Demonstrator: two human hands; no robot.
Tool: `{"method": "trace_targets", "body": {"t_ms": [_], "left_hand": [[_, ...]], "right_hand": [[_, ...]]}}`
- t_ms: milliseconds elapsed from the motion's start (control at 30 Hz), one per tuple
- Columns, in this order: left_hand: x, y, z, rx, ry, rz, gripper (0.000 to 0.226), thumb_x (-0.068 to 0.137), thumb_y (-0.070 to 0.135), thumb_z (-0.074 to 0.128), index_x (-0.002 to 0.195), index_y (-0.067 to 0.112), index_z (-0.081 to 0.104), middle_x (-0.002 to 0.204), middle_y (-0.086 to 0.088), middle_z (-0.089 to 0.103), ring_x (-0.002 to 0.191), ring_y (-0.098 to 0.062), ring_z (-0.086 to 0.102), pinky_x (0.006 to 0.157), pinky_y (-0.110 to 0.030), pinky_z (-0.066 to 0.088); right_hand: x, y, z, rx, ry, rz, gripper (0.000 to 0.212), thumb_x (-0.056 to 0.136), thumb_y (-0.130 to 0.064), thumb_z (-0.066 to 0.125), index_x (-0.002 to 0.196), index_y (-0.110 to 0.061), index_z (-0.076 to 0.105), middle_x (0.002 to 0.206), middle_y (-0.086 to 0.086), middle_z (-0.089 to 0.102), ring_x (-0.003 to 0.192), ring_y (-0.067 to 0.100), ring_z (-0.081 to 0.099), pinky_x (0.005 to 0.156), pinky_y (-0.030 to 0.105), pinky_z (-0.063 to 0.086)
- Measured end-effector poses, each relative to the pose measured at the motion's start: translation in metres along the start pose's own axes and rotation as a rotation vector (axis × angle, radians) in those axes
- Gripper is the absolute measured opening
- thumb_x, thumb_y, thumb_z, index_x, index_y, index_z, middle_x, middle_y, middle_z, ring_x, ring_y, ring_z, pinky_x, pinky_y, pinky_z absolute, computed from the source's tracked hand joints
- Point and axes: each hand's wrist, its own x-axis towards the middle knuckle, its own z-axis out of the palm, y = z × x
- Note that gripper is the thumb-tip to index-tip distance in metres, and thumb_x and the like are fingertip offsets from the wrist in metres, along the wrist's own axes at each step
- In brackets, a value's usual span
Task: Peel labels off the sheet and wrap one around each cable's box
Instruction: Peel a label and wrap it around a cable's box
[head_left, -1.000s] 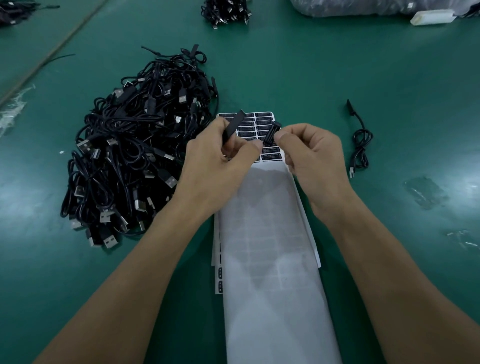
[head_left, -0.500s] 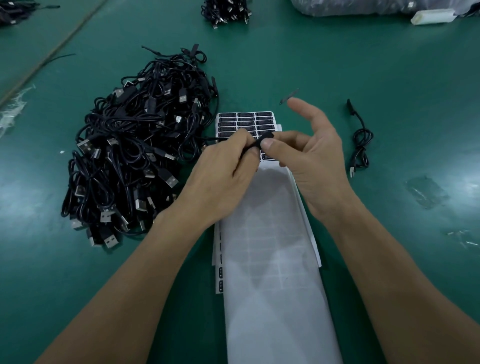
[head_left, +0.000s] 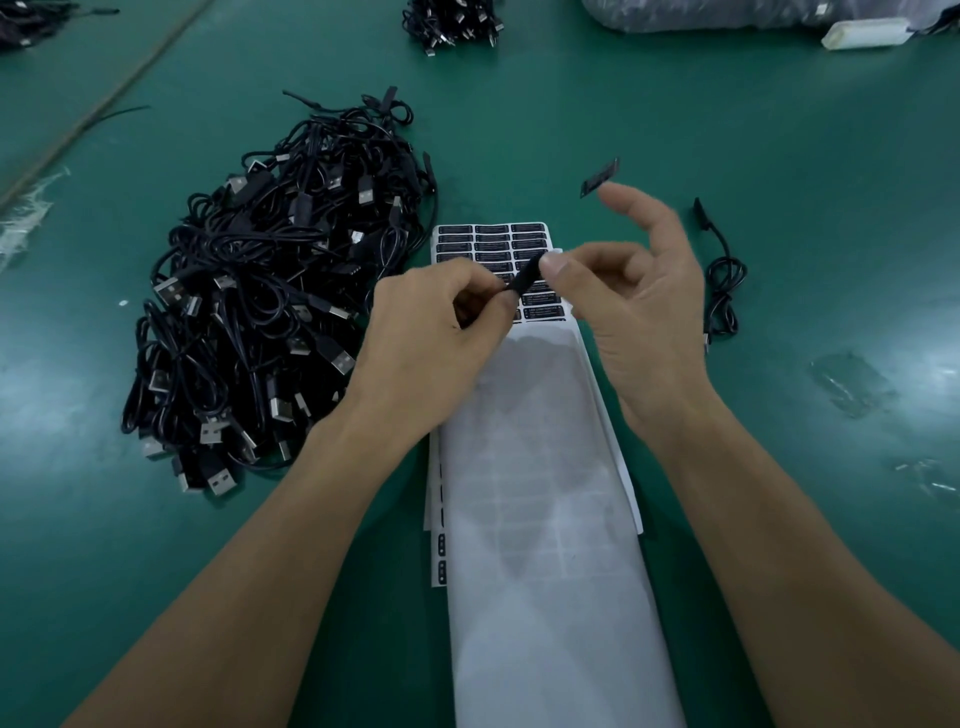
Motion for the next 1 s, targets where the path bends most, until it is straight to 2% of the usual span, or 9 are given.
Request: {"method": "trace_targets", "body": {"t_ms": [100,200,300,400,500,667,800,1000], "left_hand": [[0.0003,0.0003,-0.0006,-0.016,0.032,-0.031,0.018,0.095,0.025,0.068,0.077,0.032,0.069,0.066,0.017,0.067,0.061,0.004,0.058,0.059,-0.009,0.044],[0.0006,0.0008,-0.0004,-0.024,0.043,-0.031,0.018,0.096,0.027,0.067,0.079,0.032,0.07,0.065,0.012,0.067,0.06,0.0,0.058,0.058,-0.012,0.045],[0.0009,0.0014,-0.0007,-0.033,0.036,-0.025,0.017,0.096,0.028,0.067,0.08,0.033,0.07,0.068,0.012,0.069,0.064,-0.005,0.062,0.063,-0.02,0.051],[0.0007,0.0041,-0.0011,-0.046,0.013,-0.017,0.02,0.096,0.027,0.068,0.08,0.039,0.068,0.07,0.021,0.068,0.067,0.0,0.063,0.068,-0.021,0.055],[0.0,0.0065,-0.001,-0.056,0.002,0.002,0.024,0.096,0.025,0.068,0.08,0.042,0.066,0.073,0.023,0.068,0.071,-0.004,0.066,0.07,-0.023,0.055],[0.0,0.0063,-0.0006,-0.102,-0.025,0.009,0.022,0.094,0.022,0.069,0.082,0.04,0.07,0.066,0.026,0.067,0.066,0.004,0.063,0.066,-0.014,0.051],[-0.0004,0.0072,0.0002,-0.16,-0.054,0.017,0.025,0.091,0.017,0.073,0.085,0.041,0.072,0.075,0.022,0.073,0.067,0.006,0.064,0.065,-0.011,0.049],[-0.0007,0.0061,0.0017,-0.167,-0.038,0.028,0.028,0.089,0.02,0.072,0.079,0.046,0.071,0.073,0.02,0.073,0.067,0.002,0.066,0.067,-0.02,0.055]], "right_hand": [[-0.0004,-0.0037,0.0021,0.029,0.054,0.03,0.01,0.087,-0.017,0.075,0.088,-0.023,0.067,0.074,-0.007,0.066,0.072,0.01,0.06,0.069,0.025,0.051],[-0.0018,-0.0041,0.0034,0.094,0.001,0.147,0.015,0.089,-0.013,0.072,0.076,-0.019,0.069,0.068,-0.004,0.067,0.069,0.013,0.062,0.063,0.024,0.051],[-0.0033,-0.0045,0.0053,0.141,-0.075,0.216,0.019,0.091,-0.007,0.068,0.075,-0.017,0.071,0.069,0.001,0.068,0.069,0.015,0.062,0.062,0.023,0.052],[-0.0042,-0.0036,0.0074,0.144,-0.101,0.239,0.025,0.092,-0.007,0.066,0.072,-0.019,0.073,0.072,0.002,0.069,0.07,0.014,0.062,0.062,0.022,0.051],[-0.0053,-0.0038,0.0089,0.141,-0.107,0.244,0.028,0.092,-0.007,0.066,0.07,-0.021,0.075,0.074,0.002,0.071,0.072,0.015,0.063,0.063,0.022,0.051],[-0.0045,-0.0036,0.0091,0.114,-0.087,0.237,0.024,0.093,-0.008,0.066,0.074,-0.02,0.073,0.076,0.002,0.072,0.075,0.016,0.065,0.062,0.022,0.048],[-0.0041,-0.0034,0.009,0.103,-0.084,0.23,0.021,0.094,-0.008,0.065,0.077,-0.018,0.072,0.077,0.003,0.072,0.076,0.017,0.066,0.063,0.022,0.047],[-0.0039,-0.0032,0.0086,0.086,-0.091,0.212,0.017,0.094,-0.007,0.065,0.081,-0.015,0.072,0.077,0.003,0.071,0.079,0.019,0.065,0.063,0.019,0.047]]}}
